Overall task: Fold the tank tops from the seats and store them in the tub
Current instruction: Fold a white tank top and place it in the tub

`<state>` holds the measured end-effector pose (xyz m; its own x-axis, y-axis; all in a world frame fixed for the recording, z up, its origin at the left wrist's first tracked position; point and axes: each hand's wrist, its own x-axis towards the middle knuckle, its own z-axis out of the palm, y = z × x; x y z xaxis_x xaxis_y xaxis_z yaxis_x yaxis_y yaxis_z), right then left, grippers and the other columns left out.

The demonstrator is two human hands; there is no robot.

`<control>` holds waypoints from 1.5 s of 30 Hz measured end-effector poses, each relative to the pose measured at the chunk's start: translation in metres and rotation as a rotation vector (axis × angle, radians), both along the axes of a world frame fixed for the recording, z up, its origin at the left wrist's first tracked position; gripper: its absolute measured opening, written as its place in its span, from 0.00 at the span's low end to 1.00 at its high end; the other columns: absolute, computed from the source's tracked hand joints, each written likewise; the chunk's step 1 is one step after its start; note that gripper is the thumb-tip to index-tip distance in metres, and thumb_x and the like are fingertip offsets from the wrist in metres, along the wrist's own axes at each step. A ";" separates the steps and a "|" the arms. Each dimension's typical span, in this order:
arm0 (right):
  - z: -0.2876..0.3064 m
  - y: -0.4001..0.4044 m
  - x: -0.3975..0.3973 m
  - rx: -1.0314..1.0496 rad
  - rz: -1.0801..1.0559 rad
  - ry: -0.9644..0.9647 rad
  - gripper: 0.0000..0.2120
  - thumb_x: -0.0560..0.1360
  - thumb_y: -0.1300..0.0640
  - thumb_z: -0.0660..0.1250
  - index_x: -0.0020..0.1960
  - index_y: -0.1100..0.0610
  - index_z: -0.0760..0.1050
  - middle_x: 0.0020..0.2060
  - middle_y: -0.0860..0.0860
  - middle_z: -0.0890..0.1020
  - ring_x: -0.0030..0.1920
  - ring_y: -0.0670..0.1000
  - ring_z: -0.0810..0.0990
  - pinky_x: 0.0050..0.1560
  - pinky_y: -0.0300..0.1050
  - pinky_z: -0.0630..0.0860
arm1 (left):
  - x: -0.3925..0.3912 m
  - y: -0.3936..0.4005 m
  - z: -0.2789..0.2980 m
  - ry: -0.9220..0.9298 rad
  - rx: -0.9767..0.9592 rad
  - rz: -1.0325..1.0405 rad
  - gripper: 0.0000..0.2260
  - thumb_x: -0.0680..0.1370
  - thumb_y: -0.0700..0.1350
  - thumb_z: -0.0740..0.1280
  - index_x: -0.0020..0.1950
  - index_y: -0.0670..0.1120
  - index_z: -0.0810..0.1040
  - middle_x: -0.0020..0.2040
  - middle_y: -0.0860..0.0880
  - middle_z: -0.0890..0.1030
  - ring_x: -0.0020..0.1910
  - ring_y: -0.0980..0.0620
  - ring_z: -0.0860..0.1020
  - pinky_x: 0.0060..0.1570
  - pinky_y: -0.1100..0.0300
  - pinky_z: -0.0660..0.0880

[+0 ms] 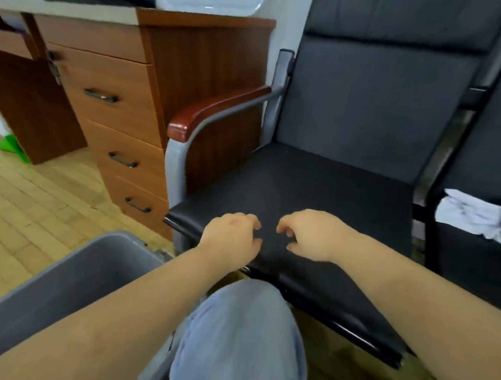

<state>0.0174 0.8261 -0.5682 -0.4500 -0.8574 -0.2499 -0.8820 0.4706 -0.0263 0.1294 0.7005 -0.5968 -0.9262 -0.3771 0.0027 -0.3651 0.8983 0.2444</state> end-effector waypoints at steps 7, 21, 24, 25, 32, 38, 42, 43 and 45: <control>-0.003 0.162 -0.063 -0.001 -0.287 0.070 0.19 0.77 0.57 0.63 0.67 0.50 0.69 0.59 0.50 0.76 0.58 0.53 0.75 0.55 0.47 0.74 | -0.094 0.125 0.009 -0.060 -0.079 -0.292 0.17 0.80 0.52 0.61 0.68 0.52 0.71 0.64 0.52 0.76 0.62 0.51 0.74 0.61 0.56 0.71; -0.035 0.429 -0.091 -0.194 -0.924 0.029 0.23 0.76 0.52 0.66 0.71 0.47 0.67 0.64 0.47 0.74 0.63 0.50 0.73 0.62 0.45 0.71 | -0.194 0.336 -0.017 -0.112 -0.021 -0.707 0.17 0.79 0.54 0.63 0.68 0.55 0.71 0.64 0.55 0.73 0.65 0.54 0.71 0.64 0.58 0.69; -0.035 0.459 -0.091 -0.288 -1.038 0.028 0.23 0.76 0.51 0.67 0.70 0.46 0.68 0.64 0.45 0.74 0.63 0.48 0.73 0.61 0.42 0.71 | -0.208 0.372 -0.018 -0.104 0.031 -0.773 0.18 0.79 0.54 0.63 0.69 0.55 0.70 0.65 0.55 0.72 0.65 0.54 0.70 0.64 0.57 0.69; -0.036 0.468 -0.091 -0.314 -1.091 0.023 0.23 0.75 0.51 0.68 0.69 0.46 0.69 0.64 0.45 0.74 0.63 0.48 0.73 0.60 0.42 0.71 | -0.212 0.384 -0.018 -0.101 0.057 -0.798 0.18 0.79 0.54 0.63 0.69 0.55 0.71 0.65 0.55 0.72 0.65 0.54 0.70 0.64 0.57 0.69; -0.047 0.516 -0.094 -0.491 -1.404 0.089 0.26 0.72 0.51 0.72 0.68 0.49 0.72 0.64 0.49 0.75 0.62 0.52 0.75 0.60 0.47 0.73 | -0.221 0.455 -0.028 -0.143 0.163 -1.006 0.20 0.79 0.53 0.63 0.71 0.53 0.68 0.70 0.54 0.69 0.68 0.52 0.68 0.66 0.57 0.66; -0.065 0.529 -0.100 -0.455 -1.503 -0.022 0.25 0.71 0.49 0.73 0.66 0.53 0.73 0.58 0.52 0.79 0.58 0.53 0.77 0.57 0.45 0.73 | -0.225 0.487 -0.040 -0.229 0.227 -1.020 0.23 0.80 0.54 0.63 0.74 0.52 0.65 0.72 0.52 0.68 0.70 0.51 0.66 0.68 0.56 0.65; -0.067 0.533 -0.108 -0.407 -1.567 -0.081 0.18 0.74 0.50 0.70 0.61 0.57 0.76 0.52 0.55 0.81 0.55 0.55 0.78 0.56 0.45 0.73 | -0.227 0.488 -0.046 -0.255 0.206 -1.019 0.23 0.80 0.54 0.62 0.74 0.51 0.66 0.71 0.52 0.67 0.71 0.51 0.63 0.69 0.56 0.64; -0.067 0.532 -0.109 -0.394 -1.581 -0.103 0.17 0.75 0.50 0.69 0.60 0.57 0.76 0.50 0.55 0.80 0.54 0.55 0.78 0.55 0.45 0.73 | -0.227 0.487 -0.046 -0.251 0.209 -1.014 0.22 0.80 0.54 0.62 0.73 0.51 0.67 0.71 0.52 0.68 0.70 0.51 0.64 0.68 0.56 0.64; -0.067 0.532 -0.111 -0.353 -1.601 -0.129 0.17 0.75 0.47 0.68 0.58 0.58 0.77 0.46 0.54 0.79 0.53 0.57 0.79 0.55 0.44 0.73 | -0.226 0.485 -0.045 -0.239 0.207 -1.014 0.20 0.80 0.54 0.63 0.71 0.51 0.70 0.68 0.52 0.69 0.69 0.51 0.66 0.67 0.57 0.65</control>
